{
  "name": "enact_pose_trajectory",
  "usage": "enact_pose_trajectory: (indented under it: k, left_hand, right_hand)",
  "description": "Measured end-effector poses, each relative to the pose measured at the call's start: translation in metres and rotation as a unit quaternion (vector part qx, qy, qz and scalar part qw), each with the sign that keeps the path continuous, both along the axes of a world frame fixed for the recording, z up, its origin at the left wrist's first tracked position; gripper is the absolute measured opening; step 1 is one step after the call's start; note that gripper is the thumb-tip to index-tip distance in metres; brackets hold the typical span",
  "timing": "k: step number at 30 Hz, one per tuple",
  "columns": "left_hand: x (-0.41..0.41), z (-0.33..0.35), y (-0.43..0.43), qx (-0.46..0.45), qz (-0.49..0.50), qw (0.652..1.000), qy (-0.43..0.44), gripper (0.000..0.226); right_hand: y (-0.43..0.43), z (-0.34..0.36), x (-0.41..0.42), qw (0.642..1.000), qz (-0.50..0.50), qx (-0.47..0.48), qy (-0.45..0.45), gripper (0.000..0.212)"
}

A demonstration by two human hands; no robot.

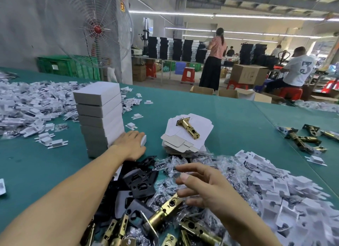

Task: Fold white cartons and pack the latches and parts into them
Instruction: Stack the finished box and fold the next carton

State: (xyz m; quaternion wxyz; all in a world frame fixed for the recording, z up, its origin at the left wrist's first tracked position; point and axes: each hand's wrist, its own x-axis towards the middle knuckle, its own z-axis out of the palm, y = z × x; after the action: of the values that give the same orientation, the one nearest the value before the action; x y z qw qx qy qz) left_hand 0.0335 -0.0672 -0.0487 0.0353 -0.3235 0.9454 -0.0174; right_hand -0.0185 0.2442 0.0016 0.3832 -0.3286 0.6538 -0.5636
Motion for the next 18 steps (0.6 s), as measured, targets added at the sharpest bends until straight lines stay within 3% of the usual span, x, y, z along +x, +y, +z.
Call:
enact_pose_trajectory:
  k: [5, 10, 13, 15, 18]
  left_hand:
    - [0.005, 0.006, 0.004, 0.04, 0.015, 0.999, -0.008, 0.069]
    - [-0.004, 0.018, 0.025, 0.02, 0.072, 0.996, -0.05, 0.064]
    - [-0.021, 0.031, 0.05, 0.047, 0.078, 0.99, 0.11, 0.047]
    - [-0.034, 0.04, 0.064, 0.084, 0.077, 0.96, 0.255, 0.033]
    - [-0.048, 0.049, 0.071, 0.124, 0.053, 0.937, 0.323, 0.025]
  right_hand:
    - [0.001, 0.002, -0.003, 1.0, -0.004, 0.002, 0.006, 0.015]
    - [0.0, 0.001, -0.001, 1.0, 0.0, 0.009, 0.023, 0.015]
    - [0.001, 0.002, 0.002, 1.0, -0.003, 0.014, 0.021, 0.014]
    - [0.004, 0.006, 0.004, 1.0, -0.003, 0.012, 0.013, 0.014]
    - [0.009, 0.015, 0.007, 0.999, 0.012, 0.018, 0.03, 0.012]
